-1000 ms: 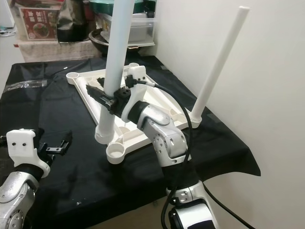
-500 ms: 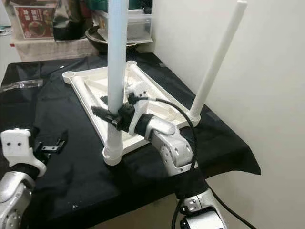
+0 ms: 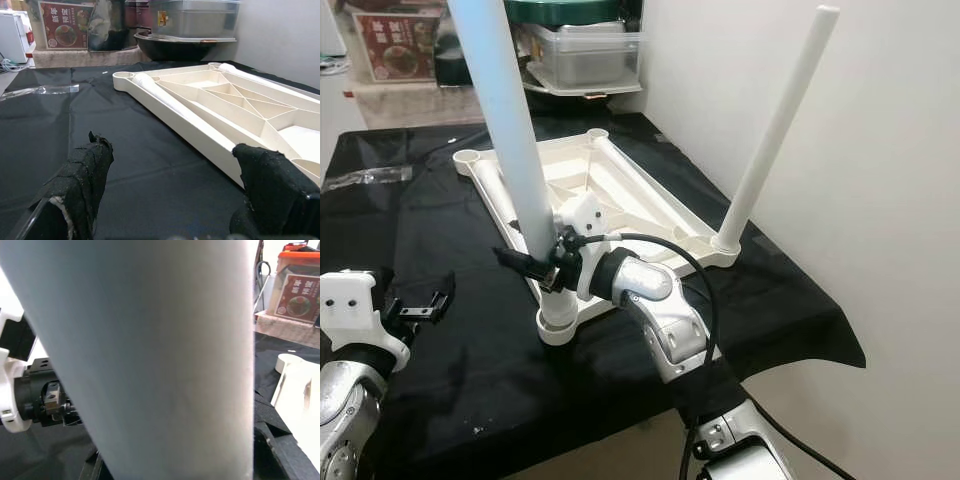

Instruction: Building children table

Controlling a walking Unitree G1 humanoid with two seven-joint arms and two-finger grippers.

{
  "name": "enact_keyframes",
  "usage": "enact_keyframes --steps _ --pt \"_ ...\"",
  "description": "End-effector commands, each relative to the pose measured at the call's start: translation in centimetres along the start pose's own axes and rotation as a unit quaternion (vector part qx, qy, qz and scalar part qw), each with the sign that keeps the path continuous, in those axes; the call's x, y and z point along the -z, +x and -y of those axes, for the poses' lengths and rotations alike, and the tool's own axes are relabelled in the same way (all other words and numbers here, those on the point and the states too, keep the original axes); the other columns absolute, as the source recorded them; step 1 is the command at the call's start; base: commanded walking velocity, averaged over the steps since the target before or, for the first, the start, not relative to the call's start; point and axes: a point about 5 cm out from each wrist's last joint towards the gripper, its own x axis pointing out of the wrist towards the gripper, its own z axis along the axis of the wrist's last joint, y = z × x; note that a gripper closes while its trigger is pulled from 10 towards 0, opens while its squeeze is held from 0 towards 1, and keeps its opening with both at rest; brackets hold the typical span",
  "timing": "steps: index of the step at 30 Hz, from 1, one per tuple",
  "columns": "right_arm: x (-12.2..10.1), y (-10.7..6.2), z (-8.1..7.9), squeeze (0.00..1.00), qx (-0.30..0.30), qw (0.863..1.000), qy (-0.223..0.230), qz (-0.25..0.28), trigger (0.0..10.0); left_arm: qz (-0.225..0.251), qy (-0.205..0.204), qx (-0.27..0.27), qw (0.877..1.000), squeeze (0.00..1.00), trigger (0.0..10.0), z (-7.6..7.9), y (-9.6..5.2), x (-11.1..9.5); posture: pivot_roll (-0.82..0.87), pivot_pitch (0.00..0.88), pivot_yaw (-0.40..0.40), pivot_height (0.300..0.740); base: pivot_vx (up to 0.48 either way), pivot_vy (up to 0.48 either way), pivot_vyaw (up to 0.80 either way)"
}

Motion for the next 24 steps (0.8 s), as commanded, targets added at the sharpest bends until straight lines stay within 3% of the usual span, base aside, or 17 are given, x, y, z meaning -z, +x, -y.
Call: enact_keyframes --steps 1,12,24 --pt "0.2 -0.1 -0.5 0.0 -0.012 1.0 -0.006 -0.002 10.0 0.008 -0.005 0.002 1.0 0.0 10.0 0.1 -0.2 -0.2 0.14 0.0 -0.106 0.74 0.0 0.0 0.0" --pt "1.3 -0.5 -2.3 0.0 -0.04 0.999 0.024 0.0 10.0 0.008 -0.007 -0.002 1.0 0.0 10.0 -0.2 -0.3 -0.3 0.14 0.0 -0.105 0.74 0.0 0.0 0.0" --pt "2.0 0.2 -2.2 0.0 -0.036 0.992 0.121 -0.005 10.0 0.009 -0.012 -0.009 1.0 0.0 10.0 -0.5 -0.4 -0.6 0.16 0.0 -0.109 0.74 0.0 0.0 0.0"
